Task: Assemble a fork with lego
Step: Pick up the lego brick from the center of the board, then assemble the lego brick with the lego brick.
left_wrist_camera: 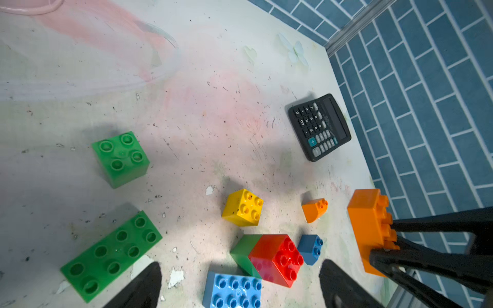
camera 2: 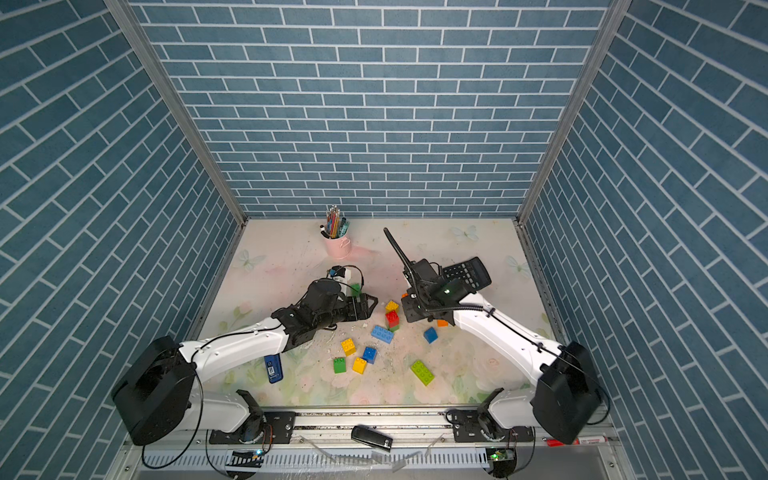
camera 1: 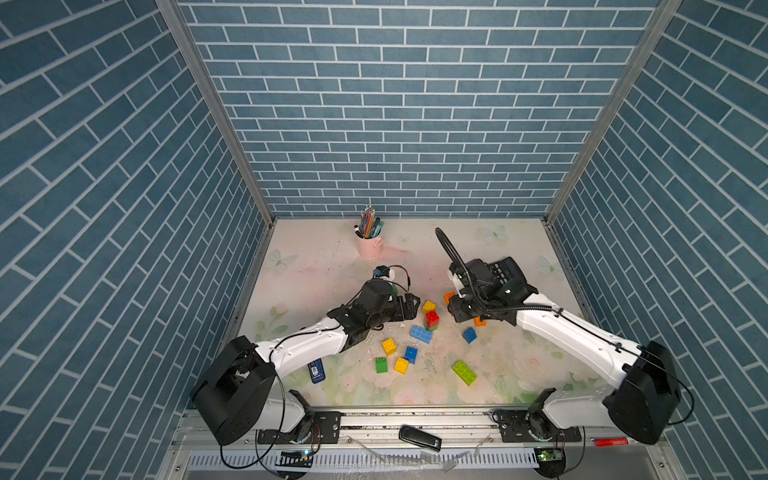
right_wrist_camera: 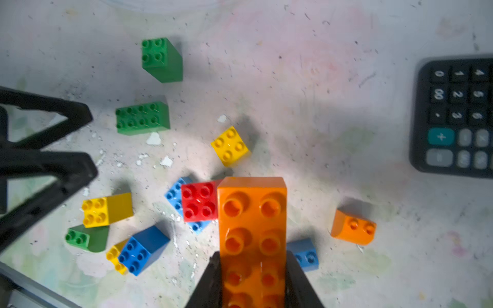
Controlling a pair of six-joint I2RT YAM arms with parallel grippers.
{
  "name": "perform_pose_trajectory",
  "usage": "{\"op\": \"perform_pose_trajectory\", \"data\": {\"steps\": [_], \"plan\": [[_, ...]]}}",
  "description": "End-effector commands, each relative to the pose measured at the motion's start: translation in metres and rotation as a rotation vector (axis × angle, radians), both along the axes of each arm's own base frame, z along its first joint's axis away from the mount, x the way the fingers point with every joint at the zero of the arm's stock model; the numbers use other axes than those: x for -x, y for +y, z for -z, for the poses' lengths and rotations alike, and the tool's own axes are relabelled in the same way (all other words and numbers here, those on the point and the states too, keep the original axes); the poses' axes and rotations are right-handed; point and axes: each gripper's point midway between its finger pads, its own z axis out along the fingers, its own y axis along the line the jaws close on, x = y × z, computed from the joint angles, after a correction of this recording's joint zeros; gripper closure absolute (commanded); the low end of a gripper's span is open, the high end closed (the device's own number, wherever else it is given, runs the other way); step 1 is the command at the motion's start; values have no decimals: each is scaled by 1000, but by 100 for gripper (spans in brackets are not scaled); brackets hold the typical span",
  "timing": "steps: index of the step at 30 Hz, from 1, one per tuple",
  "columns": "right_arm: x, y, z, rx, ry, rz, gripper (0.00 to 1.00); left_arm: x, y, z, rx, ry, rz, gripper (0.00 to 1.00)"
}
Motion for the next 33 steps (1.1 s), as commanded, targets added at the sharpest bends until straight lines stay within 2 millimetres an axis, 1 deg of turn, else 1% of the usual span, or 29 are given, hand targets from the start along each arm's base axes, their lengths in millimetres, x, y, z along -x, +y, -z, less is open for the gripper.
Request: {"op": "perform_pose_trajectory", "data": {"steps": [1, 3, 5, 8, 12, 19, 26, 33], "plan": [[8, 13, 5, 21, 93, -54, 100, 1, 17, 5, 65, 28, -33, 6], [6, 21, 8, 59, 91, -59, 100, 1, 23, 5, 76, 29, -40, 6], [1, 25, 11, 90, 94, -53, 100, 3, 24, 4, 78, 27, -34, 6], [-4, 33, 18, 107, 112, -44, 100, 6, 19, 5, 93, 36, 5, 6], [-4, 41, 23, 134, 121, -49, 100, 10, 11, 13, 125, 59, 44, 6], [-9, 46, 32, 148, 133, -21, 100, 10, 5, 17, 147, 68, 62, 7], [-13, 51, 38, 149, 142, -21, 100, 11, 5, 22, 142, 75, 63, 8], [-6, 52, 43, 152, 166, -26, 100, 11, 6, 22, 140, 75, 63, 8]]}}
